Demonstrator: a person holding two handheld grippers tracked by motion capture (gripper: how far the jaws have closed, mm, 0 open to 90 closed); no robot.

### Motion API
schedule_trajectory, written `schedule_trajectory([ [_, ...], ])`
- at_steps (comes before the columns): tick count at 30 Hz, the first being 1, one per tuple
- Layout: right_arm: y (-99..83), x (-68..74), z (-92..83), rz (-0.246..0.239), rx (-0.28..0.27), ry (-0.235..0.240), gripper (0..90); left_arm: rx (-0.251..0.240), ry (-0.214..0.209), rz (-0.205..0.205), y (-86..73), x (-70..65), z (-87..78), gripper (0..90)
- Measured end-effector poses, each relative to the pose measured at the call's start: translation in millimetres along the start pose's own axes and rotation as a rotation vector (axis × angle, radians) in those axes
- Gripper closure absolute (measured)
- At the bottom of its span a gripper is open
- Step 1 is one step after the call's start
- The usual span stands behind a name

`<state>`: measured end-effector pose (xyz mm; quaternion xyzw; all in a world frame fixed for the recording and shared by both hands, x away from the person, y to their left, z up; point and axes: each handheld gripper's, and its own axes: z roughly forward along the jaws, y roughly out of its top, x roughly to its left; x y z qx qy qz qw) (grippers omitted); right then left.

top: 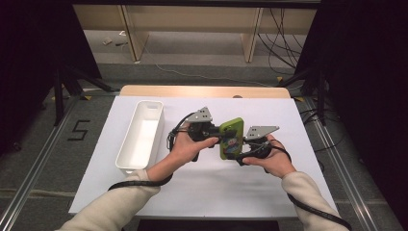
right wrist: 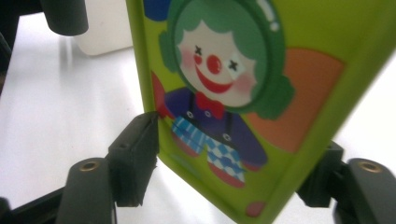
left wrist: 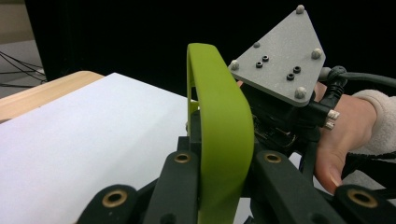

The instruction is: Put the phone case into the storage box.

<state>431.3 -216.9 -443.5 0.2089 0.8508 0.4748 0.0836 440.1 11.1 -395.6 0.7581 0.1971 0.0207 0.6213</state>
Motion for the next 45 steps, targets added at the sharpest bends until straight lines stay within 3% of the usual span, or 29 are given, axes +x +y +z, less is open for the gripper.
schedule_trajectory([
  [16, -2.4, -4.5, -4.7, 0.028, 0.026, 0.054, 61.8, -0.022, 0.015, 0.024, -1.6, 1.8, -1.4, 80.8],
  [22, -3.6, -7.0, -8.6, 0.058, 0.018, 0.071, 75.4, -0.034, 0.020, 0.045, -0.8, 1.9, -1.4, 71.4],
  [25, -3.7, -8.3, -10.4, 0.074, 0.004, 0.072, 77.7, -0.041, 0.030, 0.041, -0.5, 1.4, -1.2, 64.7],
  [29, 0.2, -4.9, -9.8, 0.083, 0.014, 0.071, 78.0, -0.037, 0.067, 0.064, -1.0, 1.3, 0.1, 50.8],
  [30, 0.2, -4.9, -9.8, 0.083, 0.014, 0.071, 78.0, -0.034, 0.077, 0.067, -1.0, 1.1, 0.0, 50.8],
  [31, 0.7, -3.9, -9.5, 0.089, 0.023, 0.071, 78.0, -0.033, 0.091, 0.068, -0.9, 0.8, -0.2, 46.2],
  [32, 0.5, -3.5, -9.1, 0.094, 0.028, 0.063, 78.0, -0.027, 0.107, 0.073, -0.5, 0.8, -0.7, 34.2],
  [33, 0.5, -3.5, -9.1, 0.094, 0.028, 0.063, 78.0, -0.021, 0.122, 0.069, -0.4, 0.7, -1.4, 34.2],
  [36, -0.7, -6.5, -13.3, 0.128, 0.021, 0.037, 78.1, -0.002, 0.166, 0.058, -0.1, 2.5, -5.4, 15.7],
  [38, -0.8, -7.0, -14.6, 0.136, 0.019, 0.031, 78.1, -0.001, 0.196, 0.053, -0.5, 4.2, -8.8, 14.6],
  [41, 0.0, -6.2, -16.7, 0.156, 0.019, 0.005, 78.0, -0.001, 0.211, 0.044, -1.2, 6.2, -13.2, 5.9],
  [45, 1.4, -3.5, -15.0, 0.166, 0.024, -0.008, 78.0, -0.002, 0.228, 0.047, -1.7, 6.0, -18.3, 3.8],
])
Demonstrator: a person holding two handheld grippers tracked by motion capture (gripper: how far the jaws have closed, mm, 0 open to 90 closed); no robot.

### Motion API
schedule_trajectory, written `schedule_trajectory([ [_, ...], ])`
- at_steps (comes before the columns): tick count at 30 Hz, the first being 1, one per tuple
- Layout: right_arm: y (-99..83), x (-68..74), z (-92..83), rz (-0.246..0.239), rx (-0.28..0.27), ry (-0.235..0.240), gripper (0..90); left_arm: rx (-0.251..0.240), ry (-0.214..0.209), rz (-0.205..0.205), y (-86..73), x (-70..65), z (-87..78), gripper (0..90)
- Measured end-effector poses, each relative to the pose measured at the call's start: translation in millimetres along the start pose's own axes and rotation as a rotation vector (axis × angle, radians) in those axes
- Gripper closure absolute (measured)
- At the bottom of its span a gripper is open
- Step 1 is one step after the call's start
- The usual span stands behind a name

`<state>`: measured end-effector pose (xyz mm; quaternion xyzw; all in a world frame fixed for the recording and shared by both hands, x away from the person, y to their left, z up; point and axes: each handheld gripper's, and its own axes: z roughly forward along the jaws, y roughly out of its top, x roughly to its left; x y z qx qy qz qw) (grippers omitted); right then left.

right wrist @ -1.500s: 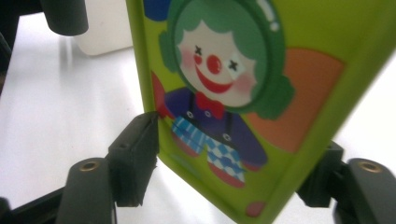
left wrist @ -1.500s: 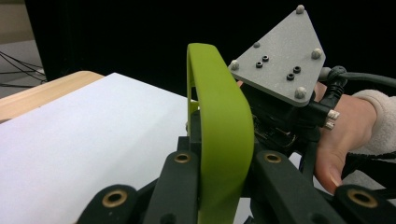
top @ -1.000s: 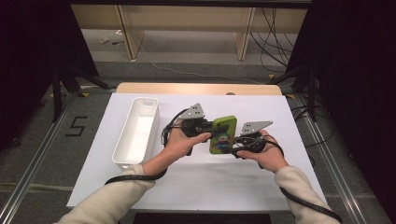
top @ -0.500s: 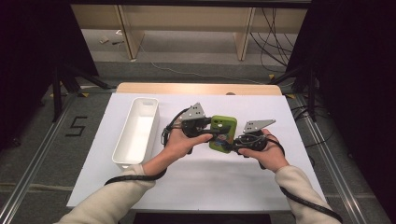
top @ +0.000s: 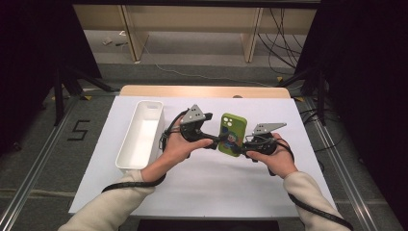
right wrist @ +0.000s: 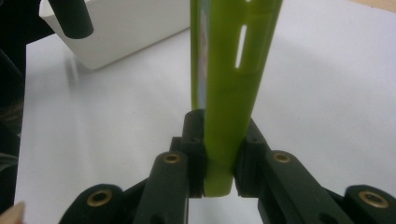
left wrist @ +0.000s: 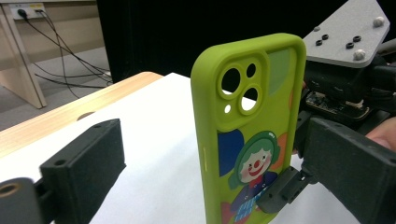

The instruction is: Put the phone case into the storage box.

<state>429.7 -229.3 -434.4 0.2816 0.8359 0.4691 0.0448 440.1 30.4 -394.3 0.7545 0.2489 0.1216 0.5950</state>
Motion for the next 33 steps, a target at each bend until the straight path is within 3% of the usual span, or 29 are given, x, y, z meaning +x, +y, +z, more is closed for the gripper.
schedule_trajectory([
  [16, 5.6, 11.8, 3.5, 0.027, -0.020, -0.063, 78.0, -0.025, 0.045, 0.006, 0.1, -6.1, -7.1, 0.0],
  [17, 5.4, 12.3, 3.9, 0.029, -0.025, -0.071, 78.0, -0.040, 0.045, 0.053, 1.6, -3.0, -6.3, 0.0],
  [18, 5.4, 12.9, 4.3, 0.032, -0.026, -0.076, 78.0, -0.027, 0.047, 0.012, 0.7, -6.0, -7.5, 0.0],
  [19, 5.5, 13.5, 4.7, 0.033, -0.027, -0.081, 78.0, -0.044, 0.049, 0.057, 2.3, -2.9, -6.8, 0.0],
  [20, 5.6, 14.3, 5.2, 0.035, -0.029, -0.085, 78.0, -0.032, 0.051, 0.007, 1.3, -6.8, -7.9, 0.0],
  [33, 8.7, 24.9, 13.5, 0.048, -0.040, -0.150, 77.9, -0.051, 0.090, 0.018, 6.6, -13.8, -8.2, 0.0],
])
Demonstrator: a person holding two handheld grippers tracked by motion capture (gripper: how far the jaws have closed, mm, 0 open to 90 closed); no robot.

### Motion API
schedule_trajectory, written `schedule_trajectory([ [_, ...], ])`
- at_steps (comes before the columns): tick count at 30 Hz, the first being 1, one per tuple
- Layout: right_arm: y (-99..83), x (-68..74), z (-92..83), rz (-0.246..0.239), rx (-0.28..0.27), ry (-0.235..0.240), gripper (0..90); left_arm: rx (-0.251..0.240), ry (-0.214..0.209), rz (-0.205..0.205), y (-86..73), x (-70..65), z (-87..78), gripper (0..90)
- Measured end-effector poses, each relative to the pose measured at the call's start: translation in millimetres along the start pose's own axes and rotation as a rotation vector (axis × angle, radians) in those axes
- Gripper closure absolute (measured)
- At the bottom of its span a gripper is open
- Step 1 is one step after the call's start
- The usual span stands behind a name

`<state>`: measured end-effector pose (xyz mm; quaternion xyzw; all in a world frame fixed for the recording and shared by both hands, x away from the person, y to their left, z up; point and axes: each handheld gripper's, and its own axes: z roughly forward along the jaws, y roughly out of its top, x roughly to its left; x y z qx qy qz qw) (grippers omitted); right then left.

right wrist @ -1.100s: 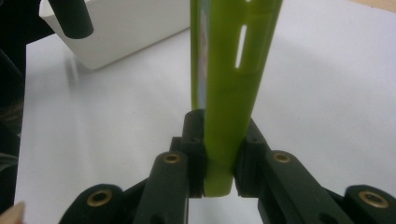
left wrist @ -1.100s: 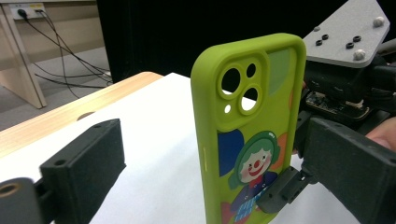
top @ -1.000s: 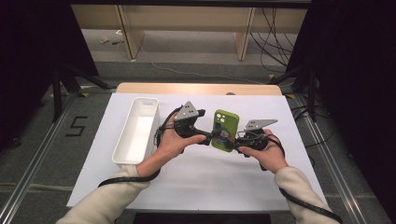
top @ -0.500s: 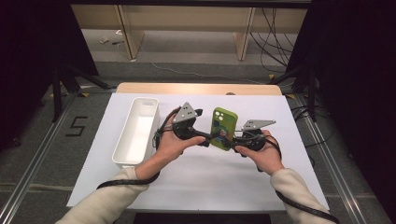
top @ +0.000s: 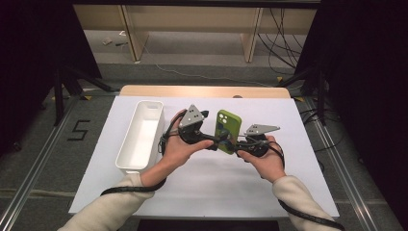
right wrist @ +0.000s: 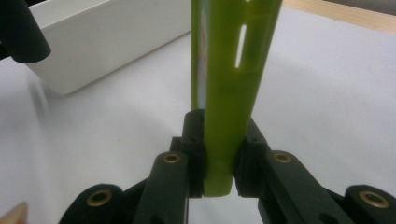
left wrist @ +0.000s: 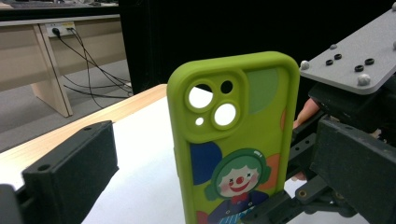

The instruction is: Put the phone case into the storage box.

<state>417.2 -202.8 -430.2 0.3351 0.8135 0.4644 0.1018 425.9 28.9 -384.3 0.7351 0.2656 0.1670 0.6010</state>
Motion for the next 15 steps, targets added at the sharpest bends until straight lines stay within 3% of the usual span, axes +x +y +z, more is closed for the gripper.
schedule_trajectory([
  [15, 1.3, 5.4, 3.3, 0.009, -0.001, -0.041, 77.9, -0.017, 0.042, 0.015, 4.9, -13.0, 14.9, 0.0],
])
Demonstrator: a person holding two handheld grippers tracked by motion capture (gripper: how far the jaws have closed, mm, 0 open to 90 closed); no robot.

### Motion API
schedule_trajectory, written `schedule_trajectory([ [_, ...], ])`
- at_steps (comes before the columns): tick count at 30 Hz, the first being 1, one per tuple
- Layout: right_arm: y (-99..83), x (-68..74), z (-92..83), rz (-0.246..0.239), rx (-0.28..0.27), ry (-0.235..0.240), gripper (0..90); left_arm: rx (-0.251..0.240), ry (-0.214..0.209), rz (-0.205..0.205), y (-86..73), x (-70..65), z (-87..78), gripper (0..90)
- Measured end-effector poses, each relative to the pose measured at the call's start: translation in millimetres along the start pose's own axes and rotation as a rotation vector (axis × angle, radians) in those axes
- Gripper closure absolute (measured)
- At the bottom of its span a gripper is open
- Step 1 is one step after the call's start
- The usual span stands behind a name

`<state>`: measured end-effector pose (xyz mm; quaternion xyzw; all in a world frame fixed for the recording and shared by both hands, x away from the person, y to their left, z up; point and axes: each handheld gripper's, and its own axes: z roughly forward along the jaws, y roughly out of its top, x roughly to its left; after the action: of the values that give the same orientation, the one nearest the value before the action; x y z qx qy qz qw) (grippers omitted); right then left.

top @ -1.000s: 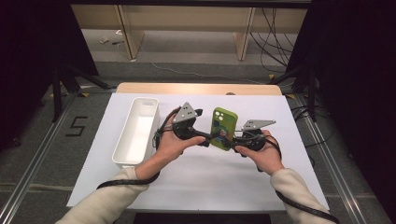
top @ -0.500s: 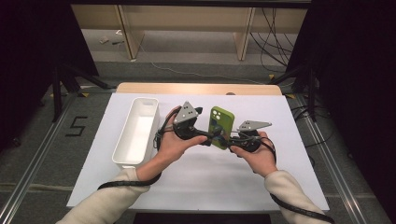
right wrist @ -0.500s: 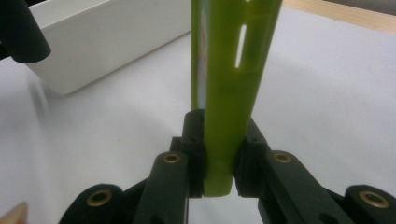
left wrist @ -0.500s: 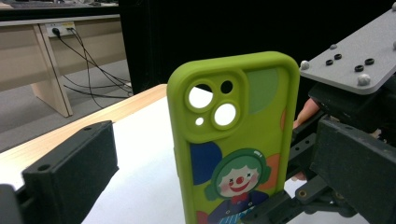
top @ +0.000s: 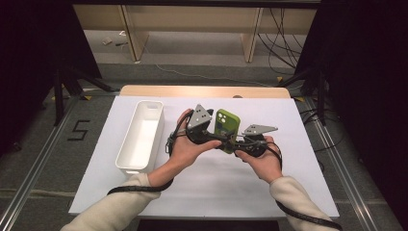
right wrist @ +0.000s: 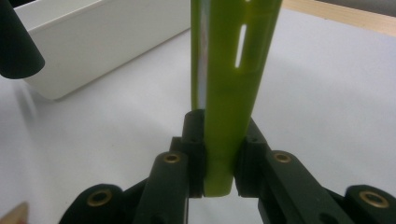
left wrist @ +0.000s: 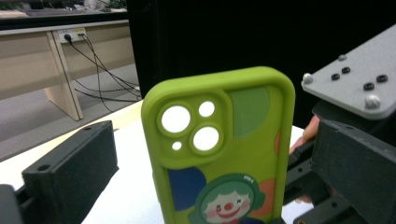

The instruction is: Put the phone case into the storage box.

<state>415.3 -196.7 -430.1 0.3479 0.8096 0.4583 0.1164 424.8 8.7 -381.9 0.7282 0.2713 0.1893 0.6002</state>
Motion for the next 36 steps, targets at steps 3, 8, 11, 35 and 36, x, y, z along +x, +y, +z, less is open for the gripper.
schedule_trajectory([
  [3, 0.0, 1.2, 0.8, 0.004, 0.000, -0.006, 77.9, -0.004, 0.005, -0.004, 0.8, -2.1, 2.9, 0.0],
  [8, -0.1, 3.0, 2.1, 0.006, 0.003, -0.005, 77.9, -0.013, 0.012, -0.012, 1.7, -4.6, 6.9, 0.0],
  [11, -0.2, 3.2, 2.5, 0.006, 0.004, -0.009, 77.9, -0.011, 0.024, -0.013, 1.6, -4.5, 8.6, 0.0],
  [35, -0.2, 5.1, 3.5, -0.010, 0.004, -0.032, 77.8, -0.005, 0.053, -0.033, 1.6, -6.8, 11.7, 15.4],
  [36, 0.1, 5.1, 3.1, -0.011, 0.003, -0.030, 77.7, -0.006, 0.052, -0.030, 2.2, -7.0, 11.3, 15.6],
])
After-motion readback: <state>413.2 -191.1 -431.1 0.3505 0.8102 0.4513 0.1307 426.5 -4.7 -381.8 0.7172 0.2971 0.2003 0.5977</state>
